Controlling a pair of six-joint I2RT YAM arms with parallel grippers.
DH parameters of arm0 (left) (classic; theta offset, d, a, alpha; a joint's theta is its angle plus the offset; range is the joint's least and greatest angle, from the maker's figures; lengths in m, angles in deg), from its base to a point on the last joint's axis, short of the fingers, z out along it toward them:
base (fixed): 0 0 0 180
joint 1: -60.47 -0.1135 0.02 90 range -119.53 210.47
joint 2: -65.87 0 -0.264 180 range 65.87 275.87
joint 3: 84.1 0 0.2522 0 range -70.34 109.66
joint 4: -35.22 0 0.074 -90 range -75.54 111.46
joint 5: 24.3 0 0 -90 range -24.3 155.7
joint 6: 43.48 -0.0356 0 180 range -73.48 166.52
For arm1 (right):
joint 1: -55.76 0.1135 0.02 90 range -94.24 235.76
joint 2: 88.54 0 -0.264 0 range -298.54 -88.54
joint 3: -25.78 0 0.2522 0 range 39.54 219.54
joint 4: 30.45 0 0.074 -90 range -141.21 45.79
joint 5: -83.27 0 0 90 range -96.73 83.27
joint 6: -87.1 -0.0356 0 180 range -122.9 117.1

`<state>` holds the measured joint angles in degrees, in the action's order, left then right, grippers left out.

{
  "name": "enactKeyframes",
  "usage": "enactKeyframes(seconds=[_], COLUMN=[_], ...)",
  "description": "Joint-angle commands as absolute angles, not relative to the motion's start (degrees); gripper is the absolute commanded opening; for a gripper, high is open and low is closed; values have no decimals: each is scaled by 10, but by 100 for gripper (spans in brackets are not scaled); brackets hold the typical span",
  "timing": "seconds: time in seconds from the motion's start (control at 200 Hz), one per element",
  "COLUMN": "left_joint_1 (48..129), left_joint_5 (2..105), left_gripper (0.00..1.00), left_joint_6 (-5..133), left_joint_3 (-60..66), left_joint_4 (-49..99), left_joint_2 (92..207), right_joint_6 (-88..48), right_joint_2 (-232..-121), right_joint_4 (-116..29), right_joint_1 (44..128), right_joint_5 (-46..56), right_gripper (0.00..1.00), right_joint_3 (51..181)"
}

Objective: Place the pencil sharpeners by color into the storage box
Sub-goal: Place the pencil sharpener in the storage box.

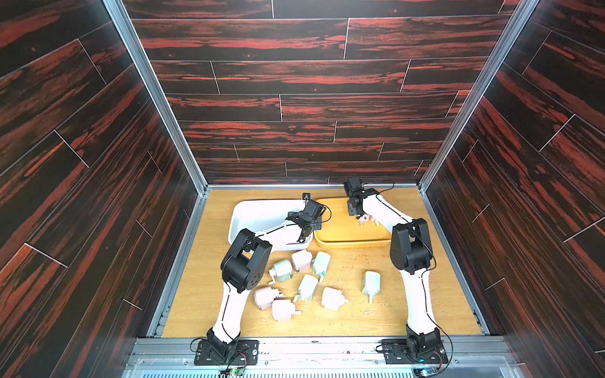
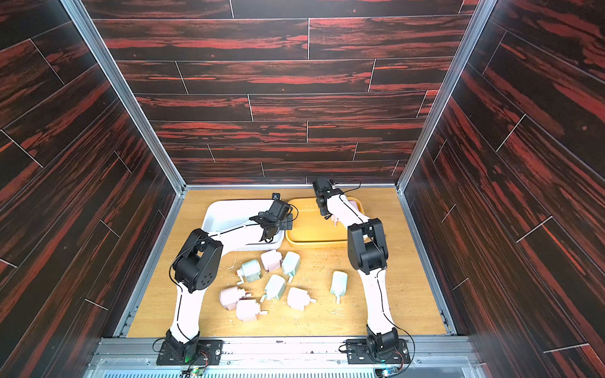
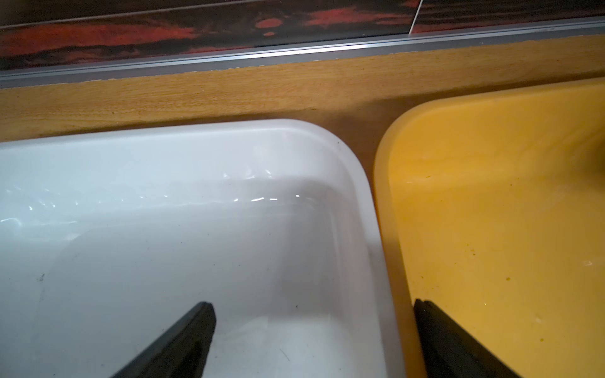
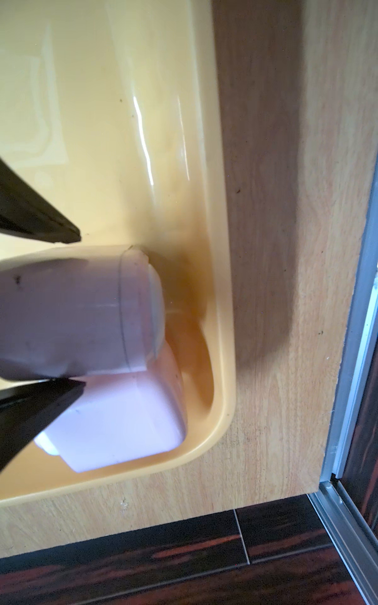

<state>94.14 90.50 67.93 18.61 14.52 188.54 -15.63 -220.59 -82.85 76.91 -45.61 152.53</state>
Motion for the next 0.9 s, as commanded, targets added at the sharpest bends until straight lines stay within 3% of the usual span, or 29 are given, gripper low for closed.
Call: enactKeyframes(seconds=[0.0,0.1,0.125,0.16,0.366,0.591,0.892], left_joint_1=[935,934,934,934,933,933,932], left_joint_5=[908,909,909,909,908,912,912], left_gripper=[100,100,100,100,100,100,100], left_joint_6=[679,678,678,678,680,680,679], left_joint_3=[190,190,190,190,190,191,190], left_joint_4=[128,126,126,126,123,122,121], left_joint_2=[1885,1885,1885,1884,1884,1887,1886], right_joint_6=[-149,-139,-136,-133,-106,-45,22], right_joint_2=[-2191,-2187,-2186,-2183,-2157,-2157,-2178], right_joint_4=[-834,-833,-833,-832,-797,-741,-728], right_joint_1=[768,768,768,769,772,777,779], right_joint_5=[-466,-465,-465,-464,-464,-541,-533], right_gripper=[71,74,87,98,98,98,98], right_joint_3=[1538,1538,1537,1536,1502,1462,1467])
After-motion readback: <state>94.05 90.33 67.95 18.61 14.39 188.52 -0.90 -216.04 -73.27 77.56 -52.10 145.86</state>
